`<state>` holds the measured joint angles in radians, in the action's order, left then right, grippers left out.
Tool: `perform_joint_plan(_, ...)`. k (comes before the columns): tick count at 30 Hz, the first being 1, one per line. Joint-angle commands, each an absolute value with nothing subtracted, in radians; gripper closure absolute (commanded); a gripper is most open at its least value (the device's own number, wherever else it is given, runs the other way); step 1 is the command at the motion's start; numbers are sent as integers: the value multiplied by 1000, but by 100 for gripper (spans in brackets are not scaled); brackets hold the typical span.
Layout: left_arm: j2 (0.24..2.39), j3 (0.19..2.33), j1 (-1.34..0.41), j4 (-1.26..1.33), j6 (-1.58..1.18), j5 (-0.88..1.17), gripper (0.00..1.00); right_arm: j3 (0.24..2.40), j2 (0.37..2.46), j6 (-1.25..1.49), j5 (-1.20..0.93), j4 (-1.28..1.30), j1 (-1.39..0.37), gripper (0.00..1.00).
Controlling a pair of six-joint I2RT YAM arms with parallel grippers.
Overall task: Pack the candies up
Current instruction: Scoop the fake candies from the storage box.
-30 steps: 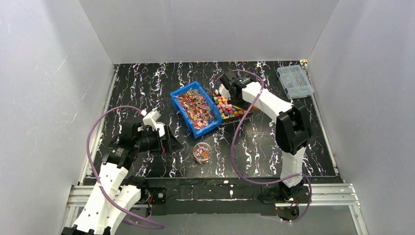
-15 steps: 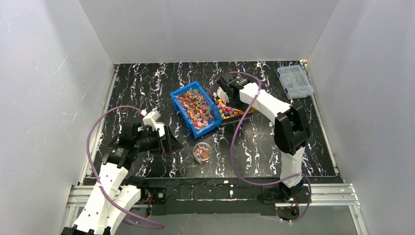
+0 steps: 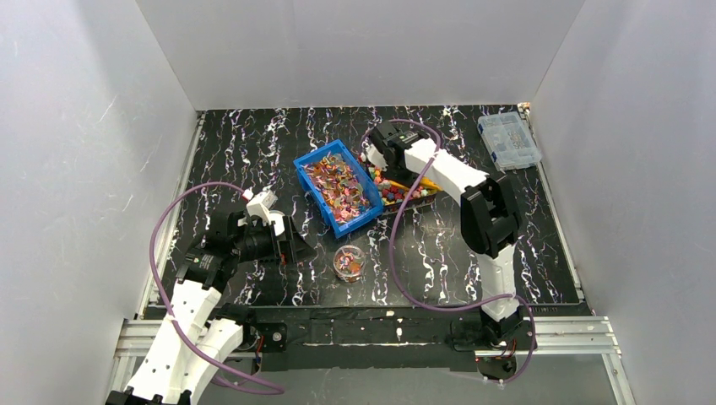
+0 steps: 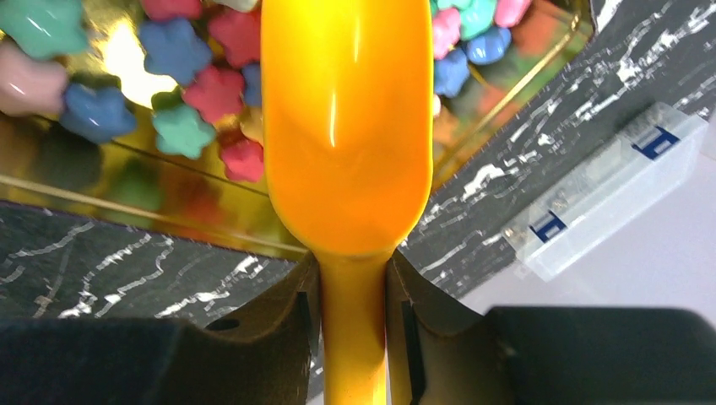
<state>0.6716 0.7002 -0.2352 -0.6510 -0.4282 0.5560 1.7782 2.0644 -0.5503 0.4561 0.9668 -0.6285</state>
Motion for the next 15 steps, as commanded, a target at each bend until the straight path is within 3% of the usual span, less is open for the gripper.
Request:
perform_joint_plan(1, 673, 693, -239, -647, -424, 555, 2, 1786, 2084, -507, 338, 882, -623, 99)
perform_joint_plan(15, 675, 693, -238, -647, -422, 566, 2, 1560, 1972, -390, 171, 551, -565, 99)
